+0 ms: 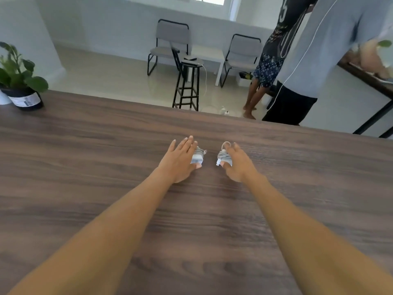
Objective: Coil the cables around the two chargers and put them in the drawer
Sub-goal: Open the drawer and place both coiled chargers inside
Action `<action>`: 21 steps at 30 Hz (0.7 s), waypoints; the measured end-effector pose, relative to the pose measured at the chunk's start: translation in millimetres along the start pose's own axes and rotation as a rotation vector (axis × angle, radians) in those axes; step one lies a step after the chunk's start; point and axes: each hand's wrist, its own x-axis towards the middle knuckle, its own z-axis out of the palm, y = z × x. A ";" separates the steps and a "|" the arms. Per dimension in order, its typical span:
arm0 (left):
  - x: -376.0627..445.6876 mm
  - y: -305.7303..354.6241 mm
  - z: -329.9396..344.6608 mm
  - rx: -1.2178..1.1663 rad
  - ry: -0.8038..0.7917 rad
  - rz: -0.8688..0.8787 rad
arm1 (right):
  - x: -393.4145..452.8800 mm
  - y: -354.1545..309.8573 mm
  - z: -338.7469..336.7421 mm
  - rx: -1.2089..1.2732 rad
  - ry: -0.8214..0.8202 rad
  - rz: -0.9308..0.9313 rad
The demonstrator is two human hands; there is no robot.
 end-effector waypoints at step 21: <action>-1.2 25.8 15.8 -0.821 0.186 -0.217 | -51.3 23.8 4.0 0.236 0.208 0.055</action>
